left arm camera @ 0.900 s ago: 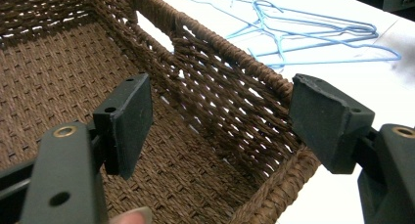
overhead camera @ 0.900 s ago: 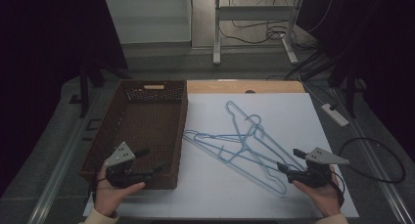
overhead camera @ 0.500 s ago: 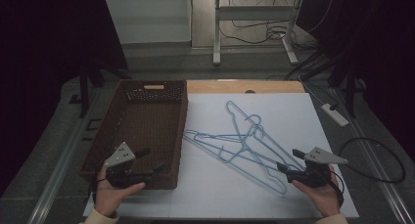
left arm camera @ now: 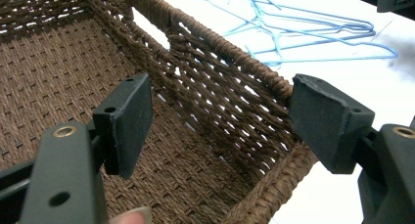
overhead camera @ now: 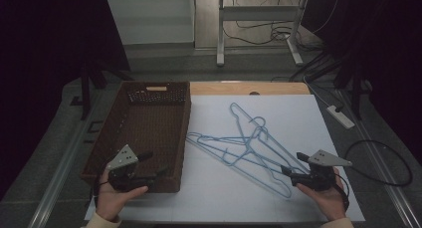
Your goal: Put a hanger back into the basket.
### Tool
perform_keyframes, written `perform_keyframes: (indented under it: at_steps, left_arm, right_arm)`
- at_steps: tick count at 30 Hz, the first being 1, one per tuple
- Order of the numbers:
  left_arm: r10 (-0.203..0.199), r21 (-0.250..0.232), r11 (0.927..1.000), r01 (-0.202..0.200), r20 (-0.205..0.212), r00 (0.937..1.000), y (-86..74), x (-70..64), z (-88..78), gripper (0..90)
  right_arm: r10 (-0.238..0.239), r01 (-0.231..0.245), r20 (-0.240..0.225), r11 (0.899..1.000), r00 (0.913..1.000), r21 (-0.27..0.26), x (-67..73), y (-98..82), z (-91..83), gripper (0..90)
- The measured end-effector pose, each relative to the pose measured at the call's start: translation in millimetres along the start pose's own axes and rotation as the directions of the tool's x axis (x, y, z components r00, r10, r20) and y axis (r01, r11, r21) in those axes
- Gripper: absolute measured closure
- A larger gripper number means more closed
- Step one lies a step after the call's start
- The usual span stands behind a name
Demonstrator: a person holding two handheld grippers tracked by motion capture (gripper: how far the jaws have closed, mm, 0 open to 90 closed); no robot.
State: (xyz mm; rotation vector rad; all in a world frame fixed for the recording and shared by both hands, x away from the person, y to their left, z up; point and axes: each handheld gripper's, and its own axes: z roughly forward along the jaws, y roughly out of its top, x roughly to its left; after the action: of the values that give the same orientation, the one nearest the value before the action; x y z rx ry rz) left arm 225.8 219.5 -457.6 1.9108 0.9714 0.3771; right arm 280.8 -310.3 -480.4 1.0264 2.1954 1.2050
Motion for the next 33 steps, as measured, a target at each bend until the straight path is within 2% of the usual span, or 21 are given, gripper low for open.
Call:
perform_keyframes:
  at_steps: [9, 14, 15, 18, 20, 21, 24, 29, 33]
  left_arm:
    - [-0.008, 0.002, 1.0, 0.008, -0.001, 1.0, 1.1, -0.3, -1.4, 25.8]
    - [-0.006, 0.001, 1.0, 0.006, -0.003, 1.0, 1.7, -0.6, -2.0, 25.8]
    - [-0.005, 0.0, 1.0, 0.005, -0.003, 1.0, 2.1, -0.8, -2.1, 25.8]
    - [-0.002, -0.006, 1.0, 0.002, -0.001, 1.0, 3.8, -1.1, -2.6, 25.9]
    - [0.001, -0.009, 1.0, -0.001, 0.001, 1.0, 5.1, -0.9, -2.6, 25.9]
    - [0.002, -0.01, 1.0, -0.002, 0.002, 1.0, 5.7, -0.8, -2.3, 25.9]
    - [0.006, -0.009, 0.9999, -0.006, 0.006, 1.0, 6.4, -0.7, -1.1, 25.9]
    - [0.007, -0.012, 0.9999, -0.007, 0.006, 1.0, 6.7, -0.7, -1.9, 26.0]
    - [0.007, -0.014, 0.9999, -0.007, 0.005, 1.0, 7.2, -0.8, -2.6, 26.0]
  right_arm:
    - [0.003, -0.003, 0.005, 1.0, 1.0, 0.017, 1.9, 4.3, 1.1, 25.4]
    - [-0.004, 0.003, 0.004, 0.998, 1.0, 0.061, 4.9, 14.4, 2.7, 26.5]
    - [-0.016, 0.014, 0.013, 0.995, 0.9998, 0.097, 7.1, 21.4, 6.3, 27.1]
    - [-0.018, 0.016, 0.015, 0.992, 0.9997, 0.122, 9.3, 27.0, 10.0, 28.1]
    - [-0.031, 0.028, 0.016, 0.984, 0.9994, 0.179, 13.7, 35.6, 18.6, 30.5]
    - [-0.031, 0.028, 0.016, 0.984, 0.9994, 0.179, 13.7, 35.6, 18.6, 30.5]
    - [-0.044, 0.037, 0.021, 0.966, 0.9988, 0.256, 19.3, 41.9, 30.9, 35.0]
    - [-0.061, 0.055, 0.007, 0.942, 0.9981, 0.33, 26.4, 48.6, 50.0, 41.1]
    - [-0.064, 0.058, 0.002, 0.918, 0.9979, 0.393, 32.0, 53.9, 67.5, 47.7]
